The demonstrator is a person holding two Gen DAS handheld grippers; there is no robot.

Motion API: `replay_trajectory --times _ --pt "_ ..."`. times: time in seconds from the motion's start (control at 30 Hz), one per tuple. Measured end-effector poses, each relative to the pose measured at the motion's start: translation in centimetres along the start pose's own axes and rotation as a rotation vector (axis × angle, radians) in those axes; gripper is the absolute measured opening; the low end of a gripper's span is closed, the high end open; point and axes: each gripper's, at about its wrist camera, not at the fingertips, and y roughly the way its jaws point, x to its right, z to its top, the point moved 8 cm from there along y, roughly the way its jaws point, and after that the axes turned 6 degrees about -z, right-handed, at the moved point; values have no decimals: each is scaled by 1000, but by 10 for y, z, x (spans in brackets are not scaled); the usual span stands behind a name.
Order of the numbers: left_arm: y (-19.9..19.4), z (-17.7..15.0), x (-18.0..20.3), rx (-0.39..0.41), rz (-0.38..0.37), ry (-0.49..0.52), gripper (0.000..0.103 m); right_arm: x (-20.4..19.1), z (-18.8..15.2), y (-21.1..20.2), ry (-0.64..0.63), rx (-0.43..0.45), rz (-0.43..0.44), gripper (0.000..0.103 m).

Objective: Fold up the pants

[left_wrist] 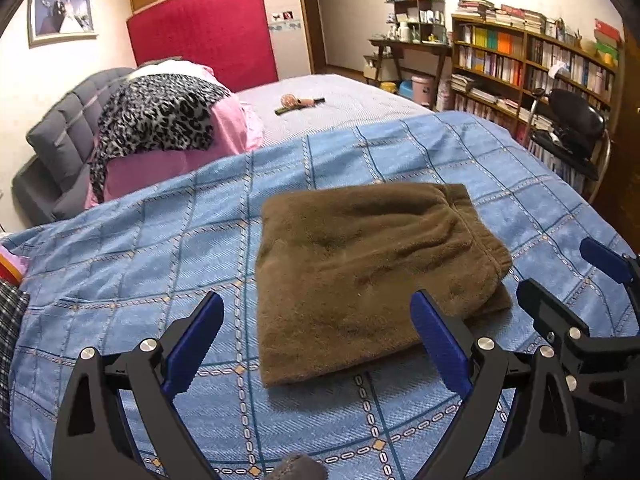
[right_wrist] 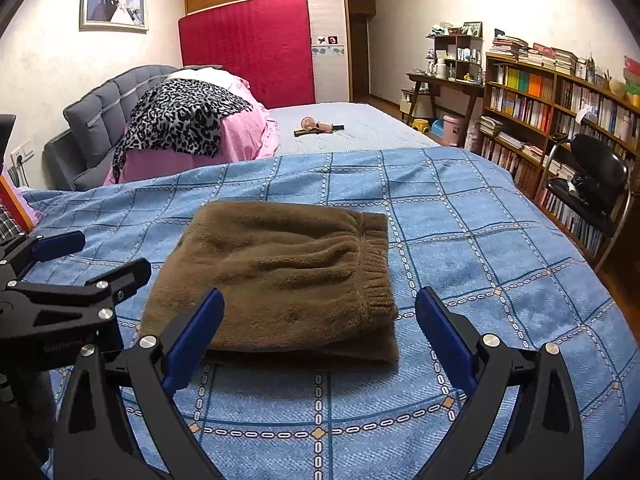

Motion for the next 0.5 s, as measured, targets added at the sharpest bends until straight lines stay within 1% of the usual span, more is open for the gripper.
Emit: replay_trajectory --times 0.1,0.27,0.5 --pt "3 -2 0 -8 -1 -1 93 1 -1 3 -2 -11 -9 97" --pt "5 -2 -2 -3 32 17 93 -1 1 5 -12 -4 -19 98" --pt "9 -1 -6 -4 28 19 93 -4 4 10 -25 -7 -20 97"
